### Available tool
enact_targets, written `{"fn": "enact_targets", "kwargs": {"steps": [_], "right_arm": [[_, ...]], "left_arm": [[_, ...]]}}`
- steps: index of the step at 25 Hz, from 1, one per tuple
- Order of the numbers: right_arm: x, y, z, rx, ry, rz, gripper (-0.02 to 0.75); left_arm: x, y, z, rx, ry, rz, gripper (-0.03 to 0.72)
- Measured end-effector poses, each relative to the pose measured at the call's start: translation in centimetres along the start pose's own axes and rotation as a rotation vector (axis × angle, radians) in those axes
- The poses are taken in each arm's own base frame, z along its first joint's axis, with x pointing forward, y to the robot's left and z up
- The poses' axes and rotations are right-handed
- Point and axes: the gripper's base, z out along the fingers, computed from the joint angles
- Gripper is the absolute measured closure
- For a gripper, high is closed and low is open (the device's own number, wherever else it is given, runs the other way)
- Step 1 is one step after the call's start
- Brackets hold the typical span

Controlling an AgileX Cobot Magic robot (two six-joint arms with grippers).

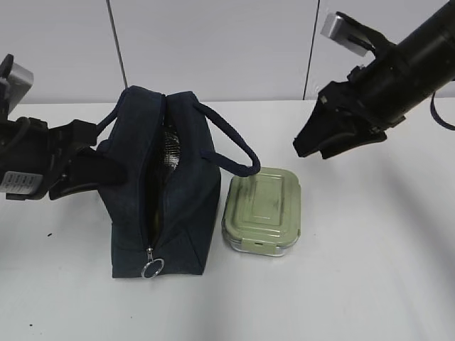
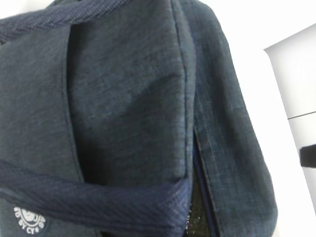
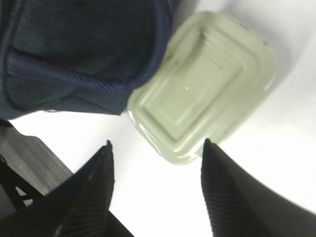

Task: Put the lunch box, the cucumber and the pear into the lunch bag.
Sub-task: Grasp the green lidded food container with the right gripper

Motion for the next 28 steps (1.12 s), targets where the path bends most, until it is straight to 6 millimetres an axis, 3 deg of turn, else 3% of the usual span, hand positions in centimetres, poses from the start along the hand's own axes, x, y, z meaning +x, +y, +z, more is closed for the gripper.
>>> {"fn": "enact_targets", "kwargs": {"steps": [7, 15, 22, 28], "right_arm": [[0.7, -1.2, 0.5, 0.09, 0.086, 0.002, 0.254], [0.8, -3.9, 3.9, 0.091, 0.141, 0.125, 0.153], [1.6, -6.0, 7.5, 0.047, 0.217, 0.226, 0.141], [1.4, -6.8, 9.6, -0.022, 0.177, 0.278, 0.141]], "left_arm": [[0.0, 0.0, 0.0, 0.001, 0.001, 0.0, 0.706], [0.0, 0.0, 0.0, 0.003, 0.003, 0.0, 0.706], [0.0, 0.0, 0.0, 0.005, 0.004, 0.0, 0.706], [0.1, -0.1, 0.0, 0.011, 0.008, 0.0, 0.706]]}}
